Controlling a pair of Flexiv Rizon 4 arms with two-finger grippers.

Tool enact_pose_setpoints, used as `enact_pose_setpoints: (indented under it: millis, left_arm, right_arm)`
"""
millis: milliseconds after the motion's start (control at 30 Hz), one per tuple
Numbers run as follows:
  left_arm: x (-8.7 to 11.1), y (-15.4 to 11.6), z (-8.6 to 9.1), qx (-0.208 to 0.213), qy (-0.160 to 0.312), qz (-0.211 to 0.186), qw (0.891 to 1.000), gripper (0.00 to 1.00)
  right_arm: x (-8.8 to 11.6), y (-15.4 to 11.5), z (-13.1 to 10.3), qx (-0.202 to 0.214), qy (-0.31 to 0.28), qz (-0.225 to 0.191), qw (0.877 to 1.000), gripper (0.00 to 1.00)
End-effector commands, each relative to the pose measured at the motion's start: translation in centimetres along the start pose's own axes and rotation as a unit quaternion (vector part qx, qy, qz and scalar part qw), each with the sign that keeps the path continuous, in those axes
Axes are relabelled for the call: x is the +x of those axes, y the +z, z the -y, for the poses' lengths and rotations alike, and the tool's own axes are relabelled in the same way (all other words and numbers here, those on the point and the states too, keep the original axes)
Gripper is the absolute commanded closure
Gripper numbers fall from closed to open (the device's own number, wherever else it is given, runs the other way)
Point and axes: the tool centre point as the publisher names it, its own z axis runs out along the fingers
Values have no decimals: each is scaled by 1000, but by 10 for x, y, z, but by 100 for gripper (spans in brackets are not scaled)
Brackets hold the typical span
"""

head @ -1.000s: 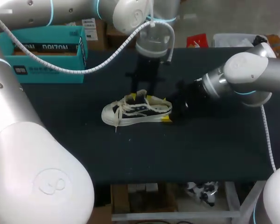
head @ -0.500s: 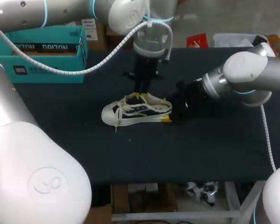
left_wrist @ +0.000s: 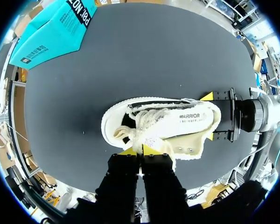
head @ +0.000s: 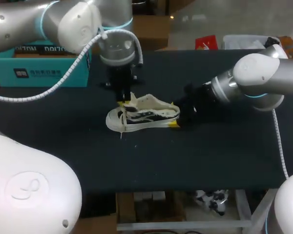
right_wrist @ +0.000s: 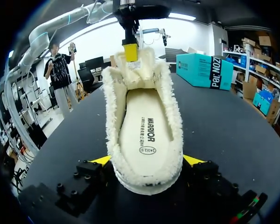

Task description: Open the shoe tongue, take the insole out of the shoe, put the insole back into the shoe, and pack the shoe into the shoebox

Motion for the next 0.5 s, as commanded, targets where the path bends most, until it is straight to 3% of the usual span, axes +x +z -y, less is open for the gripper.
enact_pose_setpoints:
  millis: [33,400,433,500]
  left_arm:
    - [-24,4,-3,11,-1,-110,994,100]
    - [-31,24,7,-22,-1,-122,992,97]
    - [-31,24,7,-23,2,-124,992,71]
    - [-29,18,5,-16,10,-126,992,40]
  right_arm:
    - [-4,5,4,-1,0,-1,1000,100]
    - [-4,5,4,-1,0,-1,1000,100]
    - [-4,5,4,-1,0,-1,1000,100]
    - [-4,5,4,-1,0,-1,1000,100]
